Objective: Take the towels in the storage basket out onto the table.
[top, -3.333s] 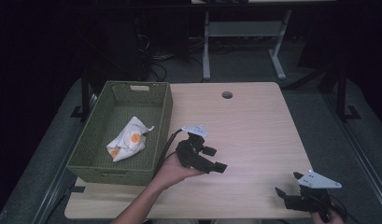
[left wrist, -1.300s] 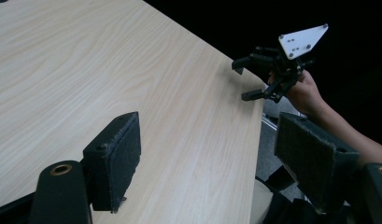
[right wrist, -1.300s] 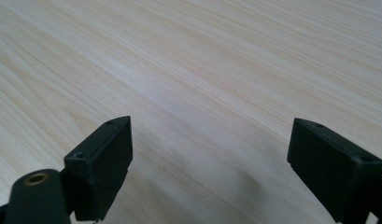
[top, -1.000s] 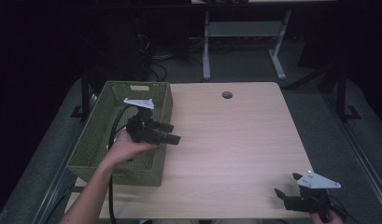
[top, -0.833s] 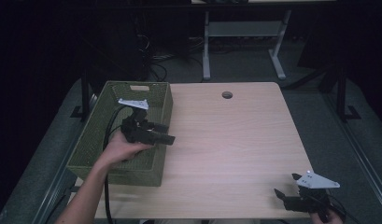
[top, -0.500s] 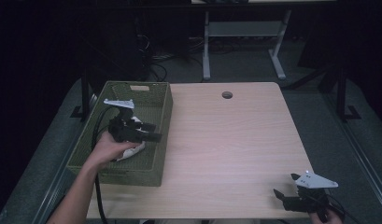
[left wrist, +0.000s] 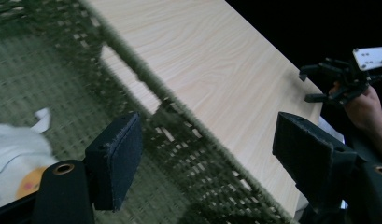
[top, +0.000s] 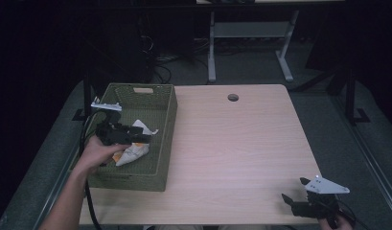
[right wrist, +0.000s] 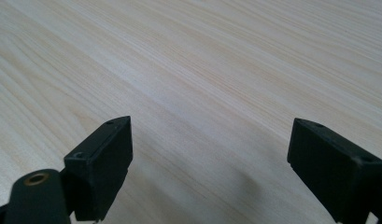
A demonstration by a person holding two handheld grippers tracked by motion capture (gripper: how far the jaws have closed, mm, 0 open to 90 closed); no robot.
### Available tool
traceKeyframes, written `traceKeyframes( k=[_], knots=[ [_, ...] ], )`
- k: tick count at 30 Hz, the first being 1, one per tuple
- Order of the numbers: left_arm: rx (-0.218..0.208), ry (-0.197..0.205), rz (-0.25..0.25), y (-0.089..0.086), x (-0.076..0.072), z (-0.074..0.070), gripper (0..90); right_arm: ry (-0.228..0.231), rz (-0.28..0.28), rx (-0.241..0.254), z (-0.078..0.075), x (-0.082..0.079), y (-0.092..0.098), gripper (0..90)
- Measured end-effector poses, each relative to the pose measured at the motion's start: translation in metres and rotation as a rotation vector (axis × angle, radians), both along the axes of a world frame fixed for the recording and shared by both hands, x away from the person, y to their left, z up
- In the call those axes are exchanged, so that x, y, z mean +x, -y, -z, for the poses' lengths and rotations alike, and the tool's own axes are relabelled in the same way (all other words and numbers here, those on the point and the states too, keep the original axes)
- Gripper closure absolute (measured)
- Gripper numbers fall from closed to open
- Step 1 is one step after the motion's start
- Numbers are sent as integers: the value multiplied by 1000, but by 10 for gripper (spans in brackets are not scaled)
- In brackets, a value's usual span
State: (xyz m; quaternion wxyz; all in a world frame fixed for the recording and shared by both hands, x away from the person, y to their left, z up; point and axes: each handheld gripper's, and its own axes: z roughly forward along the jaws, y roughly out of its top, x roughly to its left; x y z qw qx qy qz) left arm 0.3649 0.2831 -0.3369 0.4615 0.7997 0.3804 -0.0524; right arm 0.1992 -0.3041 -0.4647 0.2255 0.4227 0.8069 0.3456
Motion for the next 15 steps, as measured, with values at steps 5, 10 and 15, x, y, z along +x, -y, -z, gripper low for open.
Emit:
traceKeyframes(
  k=[5,10,15],
  knots=[
    [-3,-28,-50,-14,6,7,256,-5,-4,1,1,1,0,139],
    [34,-46,-80,-23,9,11,272,-2,-3,-3,0,0,0,139],
    [42,-73,-125,-31,12,17,290,0,1,6,-1,-1,2,138]
  ],
)
